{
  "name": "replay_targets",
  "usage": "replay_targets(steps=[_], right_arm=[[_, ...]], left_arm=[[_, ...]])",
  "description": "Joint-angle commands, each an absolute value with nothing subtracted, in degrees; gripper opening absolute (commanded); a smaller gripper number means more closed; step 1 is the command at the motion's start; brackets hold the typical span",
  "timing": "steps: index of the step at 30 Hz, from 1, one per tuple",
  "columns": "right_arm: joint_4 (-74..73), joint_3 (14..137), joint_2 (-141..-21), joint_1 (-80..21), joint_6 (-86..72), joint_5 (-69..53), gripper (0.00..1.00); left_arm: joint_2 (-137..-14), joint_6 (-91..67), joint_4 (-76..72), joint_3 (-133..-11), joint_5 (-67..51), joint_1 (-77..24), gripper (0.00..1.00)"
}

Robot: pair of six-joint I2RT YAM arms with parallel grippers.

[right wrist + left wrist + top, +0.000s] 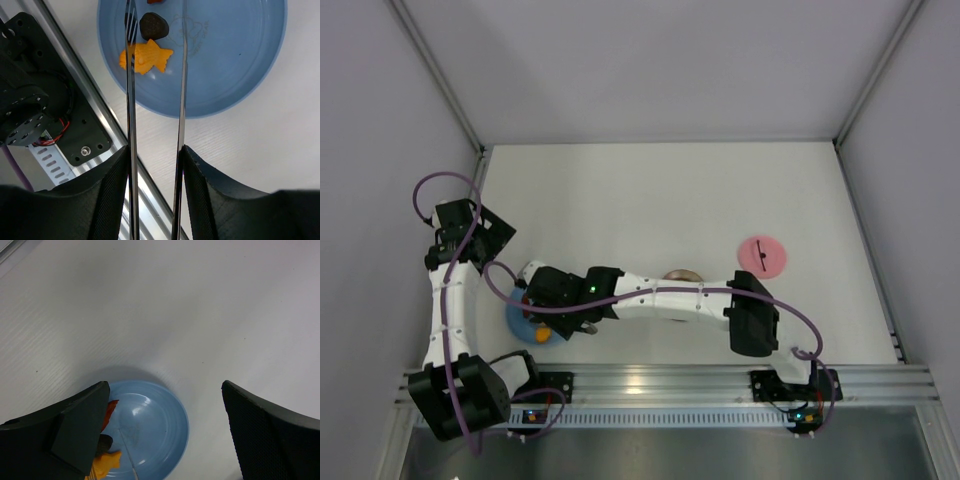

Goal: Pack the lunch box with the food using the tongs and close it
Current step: Pick up the fake food from the plate.

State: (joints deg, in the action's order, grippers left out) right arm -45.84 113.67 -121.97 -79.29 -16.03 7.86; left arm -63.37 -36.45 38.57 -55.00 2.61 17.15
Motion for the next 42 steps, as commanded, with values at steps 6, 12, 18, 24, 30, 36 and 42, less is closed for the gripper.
replay_targets(steps=[6,12,18,24,30,36,42], right_arm=[[-42.8,117.3,-123.1,-80.2,-15.6,7.9,0.43],[-43.2,117.2,-123.2,-80.2,-15.9,7.9,0.41],[-43.9,117.2,-123.1,-80.2,-16.1,8.0,0.35],[-44.9,116.5,-122.0,-80.2,-16.1,10.3,0.31],[-45.4,115.4,-119.8,-79.6,-16.1,12.4,0.31],[-46.0,115.1,-117.0,-78.8,-16.1,14.3,0.31],[-46.6,113.2,-113.7,-77.6,-16.3,16.1,0.31]], left_arm=[[-63.5,-36.1,36.0,-54.8,2.9,17.4,0.99],[-63.5,-36.2,35.9,-54.8,2.6,17.4,0.99],[-63.5,-36.1,36.0,-54.8,2.6,17.3,0.99],[-63.4,-36.2,35.9,-54.7,2.4,17.4,0.99],[-63.2,-36.2,35.8,-54.6,2.2,17.4,0.99],[-63.1,-36.1,35.8,-54.6,2.2,17.4,0.99],[-63.1,-36.2,35.8,-54.5,2.1,17.4,0.99]])
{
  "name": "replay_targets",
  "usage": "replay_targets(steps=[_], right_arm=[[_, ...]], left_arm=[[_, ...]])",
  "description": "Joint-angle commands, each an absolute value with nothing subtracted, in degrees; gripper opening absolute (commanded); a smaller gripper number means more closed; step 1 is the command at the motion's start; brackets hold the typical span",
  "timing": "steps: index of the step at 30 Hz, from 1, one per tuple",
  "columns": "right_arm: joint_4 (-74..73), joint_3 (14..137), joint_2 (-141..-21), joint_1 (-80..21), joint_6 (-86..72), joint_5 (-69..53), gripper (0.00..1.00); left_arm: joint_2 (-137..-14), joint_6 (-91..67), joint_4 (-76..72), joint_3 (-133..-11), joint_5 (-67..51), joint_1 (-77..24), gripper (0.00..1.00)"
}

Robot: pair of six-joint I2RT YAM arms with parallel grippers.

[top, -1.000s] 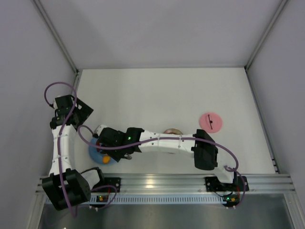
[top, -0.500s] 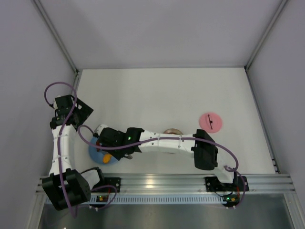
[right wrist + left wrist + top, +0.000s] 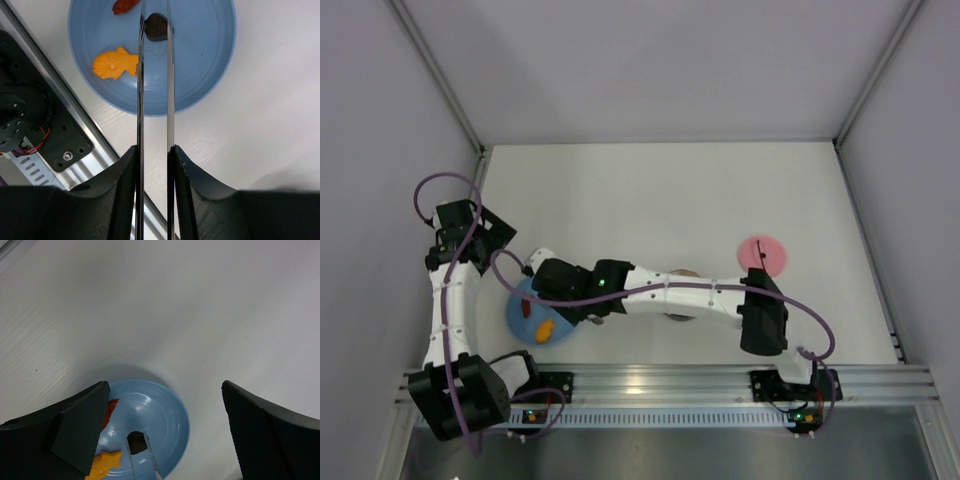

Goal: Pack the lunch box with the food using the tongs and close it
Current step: Pick up the fake food from the plate, then place the fake food in the packing box.

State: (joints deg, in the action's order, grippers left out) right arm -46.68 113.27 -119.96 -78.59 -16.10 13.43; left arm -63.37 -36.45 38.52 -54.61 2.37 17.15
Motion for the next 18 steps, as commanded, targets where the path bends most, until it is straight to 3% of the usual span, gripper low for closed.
replay_targets(steps=[1,18], right_arm=[[-46.7,112.9,-113.1,-77.3,-16.3,16.3,0.31],[-50.1,105.2,-102.1,-76.6,-18.9,20.2,0.31]], left_arm=[[-63.1,-36.2,35.8,-54.5,2.1,17.4,0.99],[-62.9,-36.2,35.7,-54.5,1.8,17.4,0.99]])
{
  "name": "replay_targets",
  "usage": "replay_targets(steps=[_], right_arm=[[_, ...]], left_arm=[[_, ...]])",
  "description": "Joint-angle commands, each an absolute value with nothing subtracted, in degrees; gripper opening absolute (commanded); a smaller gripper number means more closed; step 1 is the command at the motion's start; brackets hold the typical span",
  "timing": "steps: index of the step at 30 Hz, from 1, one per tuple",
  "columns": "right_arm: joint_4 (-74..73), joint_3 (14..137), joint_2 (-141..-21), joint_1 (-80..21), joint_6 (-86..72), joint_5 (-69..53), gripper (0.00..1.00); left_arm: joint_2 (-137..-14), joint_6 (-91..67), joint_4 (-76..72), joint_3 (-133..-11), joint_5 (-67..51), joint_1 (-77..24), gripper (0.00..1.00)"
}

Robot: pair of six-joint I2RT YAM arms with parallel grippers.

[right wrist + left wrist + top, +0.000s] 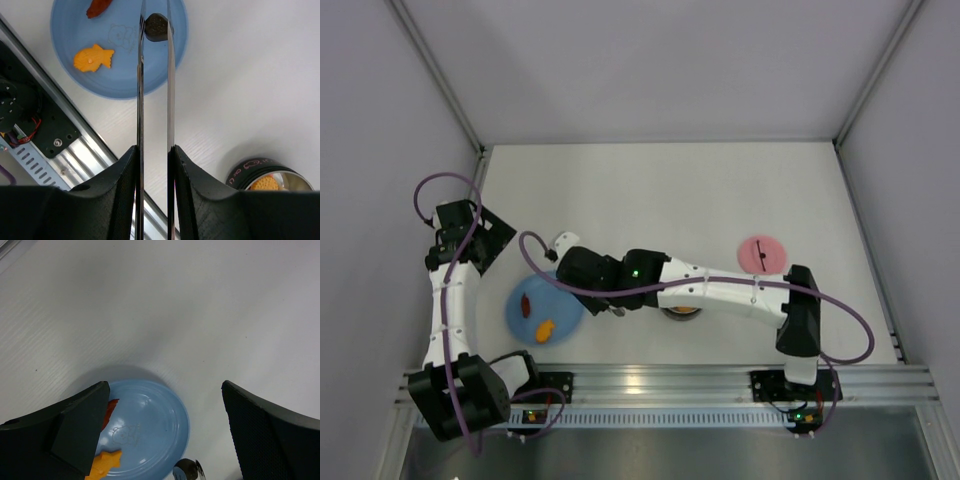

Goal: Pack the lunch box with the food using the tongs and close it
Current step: Place the fake food in the packing box.

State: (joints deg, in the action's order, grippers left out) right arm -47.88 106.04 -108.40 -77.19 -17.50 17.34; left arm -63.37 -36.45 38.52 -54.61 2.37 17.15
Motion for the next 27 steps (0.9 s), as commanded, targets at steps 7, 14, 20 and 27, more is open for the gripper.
replay_targets(steps=[7,14,20,27], right_arm=[[-56.7,99.1,-92.5,-76.6,-23.7,25.9,0.32],[-64.1,87.6,-80.3,-76.6,-32.2,30.2,0.32],[-68.3,77.8,-70.2,-76.7,-40.0,31.0,0.32],[-69.6,72.2,-65.4,-76.7,-43.7,31.6,0.33]], left_arm=[[-62.8,-36.3,35.6,-54.4,1.7,17.4,0.99],[-62.5,-36.2,35.6,-54.2,1.6,17.5,0.99],[-62.4,-36.3,35.3,-54.2,1.1,17.4,0.99],[-62.3,-36.3,35.3,-54.1,1.1,17.4,0.99]])
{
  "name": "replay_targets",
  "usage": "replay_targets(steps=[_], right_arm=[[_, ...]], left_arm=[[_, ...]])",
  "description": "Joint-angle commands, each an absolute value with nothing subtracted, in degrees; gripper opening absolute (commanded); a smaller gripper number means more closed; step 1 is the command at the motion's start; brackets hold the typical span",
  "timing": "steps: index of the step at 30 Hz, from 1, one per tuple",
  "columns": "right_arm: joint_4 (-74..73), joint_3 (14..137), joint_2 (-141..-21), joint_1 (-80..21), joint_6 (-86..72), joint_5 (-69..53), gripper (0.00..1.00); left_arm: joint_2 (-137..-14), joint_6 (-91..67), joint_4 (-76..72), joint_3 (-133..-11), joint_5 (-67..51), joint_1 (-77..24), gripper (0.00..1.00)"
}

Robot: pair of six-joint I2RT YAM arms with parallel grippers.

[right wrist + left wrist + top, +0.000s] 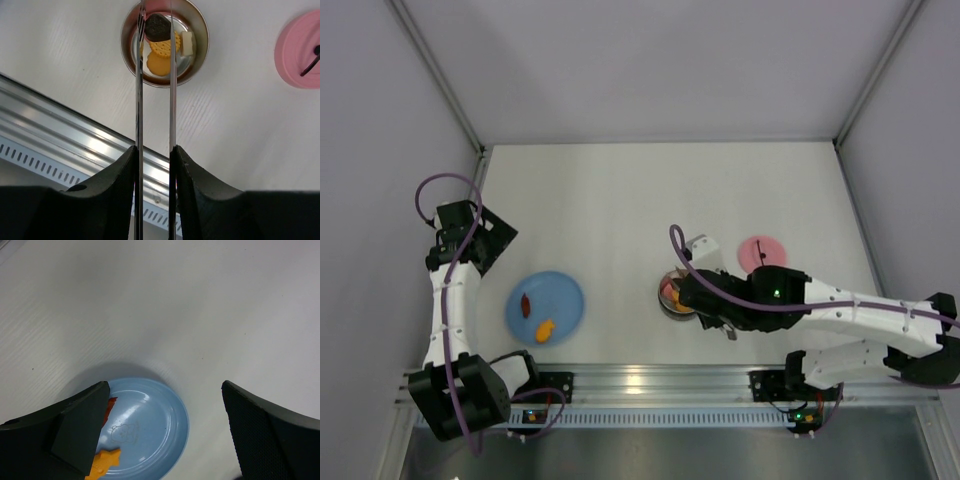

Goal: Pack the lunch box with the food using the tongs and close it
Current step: Place the fake food in the packing box, then pick up the fake food from the plate.

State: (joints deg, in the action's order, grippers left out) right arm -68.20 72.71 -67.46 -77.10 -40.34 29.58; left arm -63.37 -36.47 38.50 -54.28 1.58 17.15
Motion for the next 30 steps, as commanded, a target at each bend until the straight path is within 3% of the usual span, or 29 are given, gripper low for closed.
replay_targets(steps=[1,18,30], right_arm=[[-69.7,71.4,-65.2,-76.6,-43.9,31.6,0.34],[-68.7,70.7,-65.7,-76.6,-43.4,31.6,0.45],[-55.3,88.0,-80.9,-75.9,-28.7,27.0,0.45]], left_arm=[[-62.3,-36.3,35.4,-54.1,1.1,17.4,0.99],[-62.4,-36.4,35.2,-54.1,1.1,17.4,0.99],[-63.2,-36.5,35.1,-53.8,0.8,17.4,0.99]])
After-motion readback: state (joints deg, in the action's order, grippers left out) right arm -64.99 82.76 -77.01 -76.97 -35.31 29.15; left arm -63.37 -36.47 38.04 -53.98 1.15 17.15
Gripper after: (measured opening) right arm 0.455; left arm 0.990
